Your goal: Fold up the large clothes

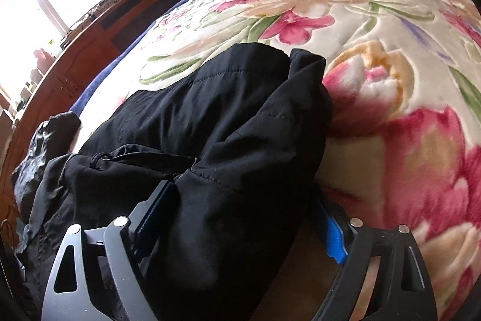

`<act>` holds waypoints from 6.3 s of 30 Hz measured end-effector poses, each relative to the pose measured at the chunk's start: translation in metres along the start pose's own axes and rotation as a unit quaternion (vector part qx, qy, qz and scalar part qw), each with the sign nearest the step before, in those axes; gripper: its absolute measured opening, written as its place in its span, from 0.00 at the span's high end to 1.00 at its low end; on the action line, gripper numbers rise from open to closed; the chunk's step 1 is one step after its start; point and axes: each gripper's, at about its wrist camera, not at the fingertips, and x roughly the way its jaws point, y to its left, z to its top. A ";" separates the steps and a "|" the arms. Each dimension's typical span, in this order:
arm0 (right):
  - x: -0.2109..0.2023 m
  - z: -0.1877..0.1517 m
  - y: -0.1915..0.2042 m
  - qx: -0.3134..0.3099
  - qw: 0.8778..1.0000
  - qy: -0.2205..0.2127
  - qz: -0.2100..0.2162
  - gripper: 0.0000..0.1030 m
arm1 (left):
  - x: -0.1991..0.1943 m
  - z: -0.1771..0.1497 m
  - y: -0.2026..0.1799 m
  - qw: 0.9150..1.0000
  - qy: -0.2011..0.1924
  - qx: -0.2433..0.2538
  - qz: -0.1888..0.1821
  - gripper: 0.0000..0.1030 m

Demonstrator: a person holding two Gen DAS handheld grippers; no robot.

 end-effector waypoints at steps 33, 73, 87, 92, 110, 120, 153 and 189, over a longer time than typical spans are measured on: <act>-0.117 0.004 0.223 -0.181 0.972 -0.147 -0.021 0.75 | -0.190 0.009 0.118 0.975 -0.222 -0.020 0.013 0.97; 0.075 0.003 0.403 -0.305 0.951 -0.032 0.039 0.34 | -0.300 -0.085 0.372 0.932 -0.184 -0.167 0.264 0.73; 0.006 -0.053 0.394 -0.318 0.941 -0.075 0.091 0.33 | -0.292 -0.003 0.329 0.949 -0.207 -0.108 0.213 0.31; -0.012 -0.065 0.384 -0.327 0.936 -0.082 0.096 0.32 | -0.260 -0.002 0.332 0.956 -0.157 -0.104 0.224 0.31; -0.044 -0.084 0.350 -0.315 0.939 -0.088 0.103 0.32 | -0.224 -0.036 0.372 0.954 -0.104 -0.167 0.228 0.27; -0.070 -0.103 0.311 -0.299 0.944 -0.103 0.091 0.30 | -0.243 -0.024 0.316 0.950 -0.127 -0.127 0.256 0.22; -0.295 -0.260 0.154 -0.061 0.949 -0.258 -0.172 0.19 | -0.171 0.015 -0.109 0.979 -0.190 0.061 0.042 0.12; -0.317 -0.303 0.146 -0.052 0.927 -0.319 -0.190 0.19 | -0.210 -0.009 -0.150 0.973 -0.218 0.062 0.033 0.12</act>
